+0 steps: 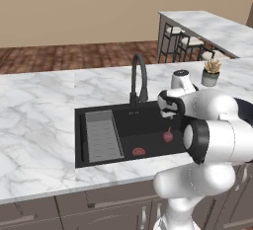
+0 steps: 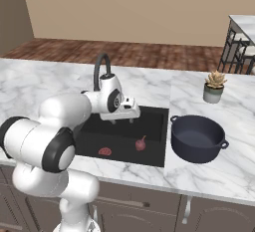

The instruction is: Dump the onion from the pot into the sink. Then turn on the water and wash the onion. Then turn off the water and put the onion back in the pot.

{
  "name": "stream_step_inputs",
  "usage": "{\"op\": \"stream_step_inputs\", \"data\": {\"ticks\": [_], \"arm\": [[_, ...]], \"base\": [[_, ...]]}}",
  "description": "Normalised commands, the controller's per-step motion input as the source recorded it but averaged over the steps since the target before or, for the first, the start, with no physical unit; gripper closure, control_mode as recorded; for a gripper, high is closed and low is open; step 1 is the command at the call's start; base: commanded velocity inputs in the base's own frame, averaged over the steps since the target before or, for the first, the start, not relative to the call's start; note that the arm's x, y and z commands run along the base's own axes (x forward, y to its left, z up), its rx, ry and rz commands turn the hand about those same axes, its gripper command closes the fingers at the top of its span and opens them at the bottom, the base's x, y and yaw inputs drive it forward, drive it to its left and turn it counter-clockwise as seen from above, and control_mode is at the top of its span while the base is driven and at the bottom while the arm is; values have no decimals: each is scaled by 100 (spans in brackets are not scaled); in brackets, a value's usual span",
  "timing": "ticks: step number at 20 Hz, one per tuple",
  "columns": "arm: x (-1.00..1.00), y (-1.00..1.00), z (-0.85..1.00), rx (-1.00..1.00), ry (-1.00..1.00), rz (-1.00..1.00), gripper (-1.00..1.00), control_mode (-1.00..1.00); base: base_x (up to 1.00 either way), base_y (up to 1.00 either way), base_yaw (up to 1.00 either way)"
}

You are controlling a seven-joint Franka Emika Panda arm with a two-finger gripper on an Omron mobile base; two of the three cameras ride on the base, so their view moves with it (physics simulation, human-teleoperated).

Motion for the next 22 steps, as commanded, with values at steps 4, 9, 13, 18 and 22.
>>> {"op": "stream_step_inputs", "data": {"ticks": [4,9,13,18,22], "arm": [[15,-12,-9,5,1,0,-100,-100],[6,-6,-16,2,0,0,-100,-100],[7,0,-24,0,0,0,-100,-100],[15,0,-25,0,0,0,-100,-100],[14,0,-31,0,0,0,-100,-100]], "base": [[0,0,0],[0,0,0],[0,0,0],[0,0,0],[0,0,0]]}}
